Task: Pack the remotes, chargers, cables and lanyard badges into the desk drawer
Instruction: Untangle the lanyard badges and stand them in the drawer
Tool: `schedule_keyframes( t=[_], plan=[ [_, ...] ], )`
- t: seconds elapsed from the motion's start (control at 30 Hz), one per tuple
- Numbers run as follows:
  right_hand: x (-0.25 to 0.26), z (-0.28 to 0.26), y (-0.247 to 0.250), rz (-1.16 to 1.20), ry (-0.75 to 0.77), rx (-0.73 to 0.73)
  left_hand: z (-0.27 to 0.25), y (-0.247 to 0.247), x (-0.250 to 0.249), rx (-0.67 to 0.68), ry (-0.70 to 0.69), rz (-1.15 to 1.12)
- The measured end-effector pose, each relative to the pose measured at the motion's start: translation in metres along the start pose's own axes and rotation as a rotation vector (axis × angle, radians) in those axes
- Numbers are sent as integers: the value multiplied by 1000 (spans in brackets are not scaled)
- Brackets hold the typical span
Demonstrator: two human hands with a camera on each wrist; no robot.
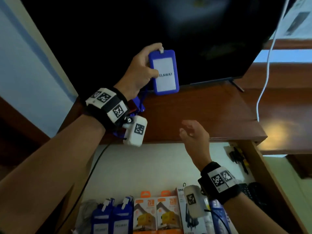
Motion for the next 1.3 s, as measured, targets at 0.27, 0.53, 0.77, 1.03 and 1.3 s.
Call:
schedule_keyframes(
  t=[0.27,0.53,0.77,1.03,1.3],
  plan=[
    [41,32,29,140,27,170,-10,-37,-69,169,-97,44],
    [55,45,44,315,87,148,-39,-55,-94,208,-125,41],
    [52,34,53,362,43,293,-74,-69,-86,313,-34,10],
    [60,11,60,798,-132,501,-104,-52,-72,116,65,-153],
    [85,-17,53,674,3,555,-113,-49,-48,-264,78,-242]
  ],
)
Point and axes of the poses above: each hand's wrist, its own z-axis towards the middle knuckle, its own y-axis out of the back of the hand, x = y × z, the point moved 3 cm from there along z, towards the middle knuckle, and after that the axes turned 7 degrees about z, right-handed, at the moved point
